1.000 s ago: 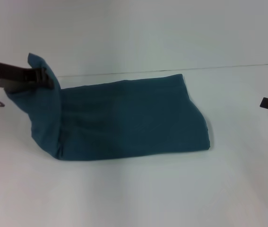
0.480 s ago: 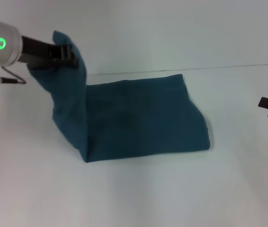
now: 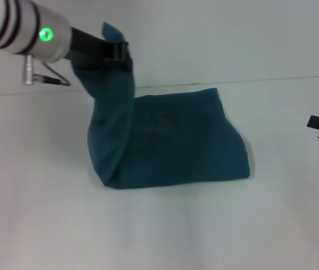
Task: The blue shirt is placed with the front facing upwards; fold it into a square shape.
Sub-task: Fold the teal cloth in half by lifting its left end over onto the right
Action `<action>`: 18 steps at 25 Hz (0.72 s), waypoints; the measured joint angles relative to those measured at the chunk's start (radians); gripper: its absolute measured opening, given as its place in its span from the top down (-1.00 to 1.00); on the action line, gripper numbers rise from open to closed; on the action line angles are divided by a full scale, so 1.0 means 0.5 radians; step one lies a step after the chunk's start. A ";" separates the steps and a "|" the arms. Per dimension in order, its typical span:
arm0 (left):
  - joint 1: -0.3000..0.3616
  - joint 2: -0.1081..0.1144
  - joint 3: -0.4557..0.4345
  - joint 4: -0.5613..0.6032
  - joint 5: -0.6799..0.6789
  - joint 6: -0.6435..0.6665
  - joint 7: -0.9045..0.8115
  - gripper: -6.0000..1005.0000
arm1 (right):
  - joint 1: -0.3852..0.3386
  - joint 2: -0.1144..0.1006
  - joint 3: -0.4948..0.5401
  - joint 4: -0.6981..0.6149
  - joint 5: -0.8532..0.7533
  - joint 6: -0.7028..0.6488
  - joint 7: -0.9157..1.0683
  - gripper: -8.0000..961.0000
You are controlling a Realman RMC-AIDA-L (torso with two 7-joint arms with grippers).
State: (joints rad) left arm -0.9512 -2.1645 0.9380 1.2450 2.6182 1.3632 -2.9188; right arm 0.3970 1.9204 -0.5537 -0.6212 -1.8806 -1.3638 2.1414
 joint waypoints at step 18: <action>-0.299 -0.004 0.237 -0.669 -0.061 -0.452 -0.016 0.89 | 0.019 0.006 -0.006 0.000 -0.059 0.012 0.003 -0.65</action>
State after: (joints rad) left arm -1.1007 -2.1667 1.0565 0.9106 2.5879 1.1372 -2.9269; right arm 0.4063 1.9235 -0.5568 -0.6212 -1.9098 -1.3575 2.1427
